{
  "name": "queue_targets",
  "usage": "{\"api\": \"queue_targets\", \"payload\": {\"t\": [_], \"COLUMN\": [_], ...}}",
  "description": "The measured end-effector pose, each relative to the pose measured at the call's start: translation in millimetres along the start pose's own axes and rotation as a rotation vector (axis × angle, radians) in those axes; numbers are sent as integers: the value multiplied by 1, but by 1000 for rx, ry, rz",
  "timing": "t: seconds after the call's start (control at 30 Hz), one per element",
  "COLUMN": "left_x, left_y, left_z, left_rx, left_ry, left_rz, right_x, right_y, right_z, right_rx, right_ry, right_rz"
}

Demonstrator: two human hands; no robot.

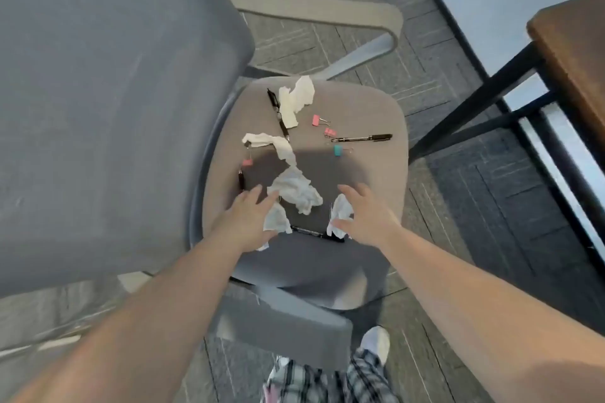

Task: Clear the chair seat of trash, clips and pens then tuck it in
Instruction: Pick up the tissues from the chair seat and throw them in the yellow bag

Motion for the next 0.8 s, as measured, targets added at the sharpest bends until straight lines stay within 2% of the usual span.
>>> {"api": "queue_targets", "payload": {"t": [0.4, 0.6, 0.8], "left_x": [17, 19, 14], "left_y": [29, 31, 36], "left_z": [34, 16, -18], "left_rx": [-54, -222, -238], "left_ry": [5, -72, -72], "left_rz": [14, 30, -4], "right_x": [13, 16, 31], "right_y": [25, 30, 37], "right_z": [39, 23, -9], "right_rx": [-3, -118, -229], "right_ry": [-49, 26, 58], "right_rz": [117, 125, 105]}}
Point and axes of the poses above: each hand's wrist, its own y-axis towards the middle knuckle, its own z-axis out of the palm, x = y × z, the point moved 4 cm from there along y, towards the middle knuckle, and after that the axes turned 14 degrees about z, right-handed, at the moved point
